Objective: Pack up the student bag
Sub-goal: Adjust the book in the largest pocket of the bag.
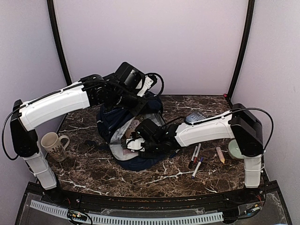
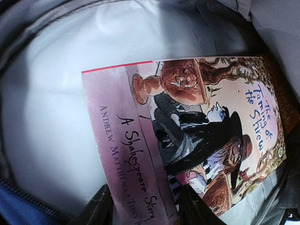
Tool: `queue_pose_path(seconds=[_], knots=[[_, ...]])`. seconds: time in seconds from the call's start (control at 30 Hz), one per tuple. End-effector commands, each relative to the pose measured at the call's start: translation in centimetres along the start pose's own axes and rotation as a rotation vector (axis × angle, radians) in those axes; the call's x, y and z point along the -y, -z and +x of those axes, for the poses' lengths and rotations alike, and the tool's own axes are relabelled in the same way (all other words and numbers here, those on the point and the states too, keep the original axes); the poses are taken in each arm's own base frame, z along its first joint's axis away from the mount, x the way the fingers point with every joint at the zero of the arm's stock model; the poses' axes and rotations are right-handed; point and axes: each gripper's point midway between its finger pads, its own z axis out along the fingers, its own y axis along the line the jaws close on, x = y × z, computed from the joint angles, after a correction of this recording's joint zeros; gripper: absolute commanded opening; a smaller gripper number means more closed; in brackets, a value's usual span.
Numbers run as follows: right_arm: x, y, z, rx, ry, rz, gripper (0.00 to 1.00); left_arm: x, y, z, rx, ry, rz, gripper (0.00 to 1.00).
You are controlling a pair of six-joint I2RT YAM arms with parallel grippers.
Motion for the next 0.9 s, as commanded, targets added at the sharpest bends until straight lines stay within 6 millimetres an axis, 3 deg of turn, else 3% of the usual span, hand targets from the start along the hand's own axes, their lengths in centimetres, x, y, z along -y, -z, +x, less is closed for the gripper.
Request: queue_pose_path(seconds=[0.0,0.2,0.4,0.73,0.87], knots=[[3.6,-0.3,-1.2,0.017,0.001,0.166,0.46,-1.4,4.3,-4.3,0.179,0.085,0.014,0.0],[6.7,-0.8,-1.5,0.034,0.016,0.272,0.41,-0.8,4.3,-4.4,0.184,0.085,0.037,0.0],[9.4,-1.6,-2.1,0.079,-0.017,0.331,0.41,-0.1,4.2,-4.2,0.181,0.081,0.057,0.0],[11.3,-2.8,-2.7,0.12,-0.085,0.427,0.4,0.7,3.9,-3.6,0.163,0.078,0.083,0.0],[10.9,-3.4,-2.8,0.109,-0.085,0.405,0.4,0.8,4.0,-3.3,0.162,0.077,0.088,0.0]])
